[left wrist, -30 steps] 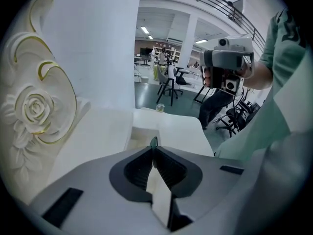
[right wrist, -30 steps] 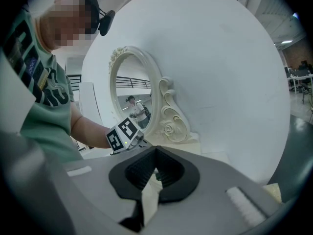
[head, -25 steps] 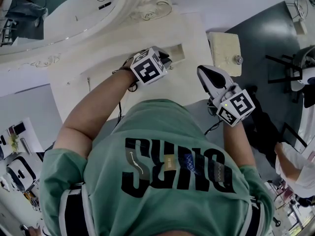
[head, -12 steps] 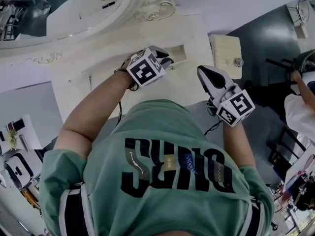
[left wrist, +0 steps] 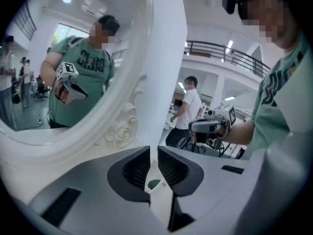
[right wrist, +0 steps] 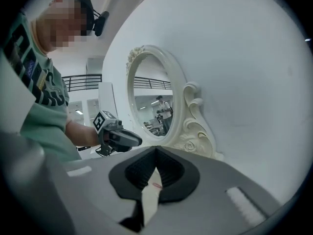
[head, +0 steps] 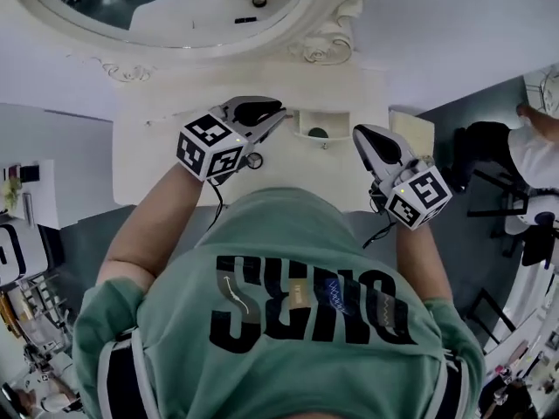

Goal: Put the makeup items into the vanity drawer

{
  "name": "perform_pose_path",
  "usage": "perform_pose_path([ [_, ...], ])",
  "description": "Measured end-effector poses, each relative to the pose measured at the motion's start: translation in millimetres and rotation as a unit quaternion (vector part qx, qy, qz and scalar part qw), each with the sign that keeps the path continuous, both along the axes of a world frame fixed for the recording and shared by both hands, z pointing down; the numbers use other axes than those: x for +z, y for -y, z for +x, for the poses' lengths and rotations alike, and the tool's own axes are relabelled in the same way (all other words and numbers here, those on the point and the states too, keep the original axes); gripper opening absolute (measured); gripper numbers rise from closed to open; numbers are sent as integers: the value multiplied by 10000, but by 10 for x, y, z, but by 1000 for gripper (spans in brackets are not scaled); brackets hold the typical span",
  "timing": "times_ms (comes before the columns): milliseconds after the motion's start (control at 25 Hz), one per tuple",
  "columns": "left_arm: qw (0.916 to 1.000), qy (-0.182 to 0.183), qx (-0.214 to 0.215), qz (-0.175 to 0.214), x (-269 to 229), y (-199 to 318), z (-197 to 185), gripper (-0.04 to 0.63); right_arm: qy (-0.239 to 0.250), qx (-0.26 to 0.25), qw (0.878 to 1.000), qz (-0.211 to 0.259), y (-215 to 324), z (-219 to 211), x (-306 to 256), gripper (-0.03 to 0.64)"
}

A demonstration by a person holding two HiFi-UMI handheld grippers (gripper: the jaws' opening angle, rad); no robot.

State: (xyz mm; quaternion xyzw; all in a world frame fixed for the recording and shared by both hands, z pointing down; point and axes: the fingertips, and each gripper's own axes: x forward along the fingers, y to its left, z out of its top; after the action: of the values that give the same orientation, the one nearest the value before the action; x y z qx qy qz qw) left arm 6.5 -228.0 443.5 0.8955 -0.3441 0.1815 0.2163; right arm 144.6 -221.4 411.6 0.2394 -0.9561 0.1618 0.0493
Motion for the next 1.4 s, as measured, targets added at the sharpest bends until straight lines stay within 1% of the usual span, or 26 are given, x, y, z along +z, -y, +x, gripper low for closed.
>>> perform_pose_path([
  [40,9995,-190,-233,141,-127,-31,-176,51,-13,-84,9999,80,26,-91,-55,9],
  [120,9954,-524,-659,459,-373,-113,-551,41,-48,-187,9995,233,68,-298,-178,9],
  [280,9809,-1059,-1331,948,-776,-371,-1338,22,-14,-227,9992,318,-14,-770,-396,9],
  [360,9732,-1187,-1581,1172,-929,-472,-1694,11,-8,-235,9991,364,-57,-984,-490,9],
  [440,9680,-1225,-1729,1341,-1027,-582,-1990,5,10,-210,9990,389,-86,-1173,-573,9],
  [600,9641,-1198,-1818,1517,-1104,-780,-2394,5,61,-113,9994,332,-70,-1462,-680,9],
  [720,9590,-1299,-1944,1600,-1121,-845,-2558,5,64,-123,9993,336,-21,-1610,-751,9],
  [800,9582,-1358,-1962,1576,-1119,-890,-2625,5,90,-110,9994,328,-50,-1700,-772,9],
  [880,9574,-1378,-1991,1574,-1105,-928,-2667,5,74,-133,9993,342,-80,-1777,-782,9],
  [1160,9503,-1495,-2194,1624,-1096,-981,-2737,4,24,-276,9989,388,-62,-1892,-827,9],
  [1280,9494,-1502,-2214,1644,-1093,-964,-2717,5,33,-321,9988,368,-48,-1911,-806,8],
  [1400,9515,-1453,-2162,1638,-1094,-937,-2657,4,106,-322,9989,332,-33,-1896,-786,8],
])
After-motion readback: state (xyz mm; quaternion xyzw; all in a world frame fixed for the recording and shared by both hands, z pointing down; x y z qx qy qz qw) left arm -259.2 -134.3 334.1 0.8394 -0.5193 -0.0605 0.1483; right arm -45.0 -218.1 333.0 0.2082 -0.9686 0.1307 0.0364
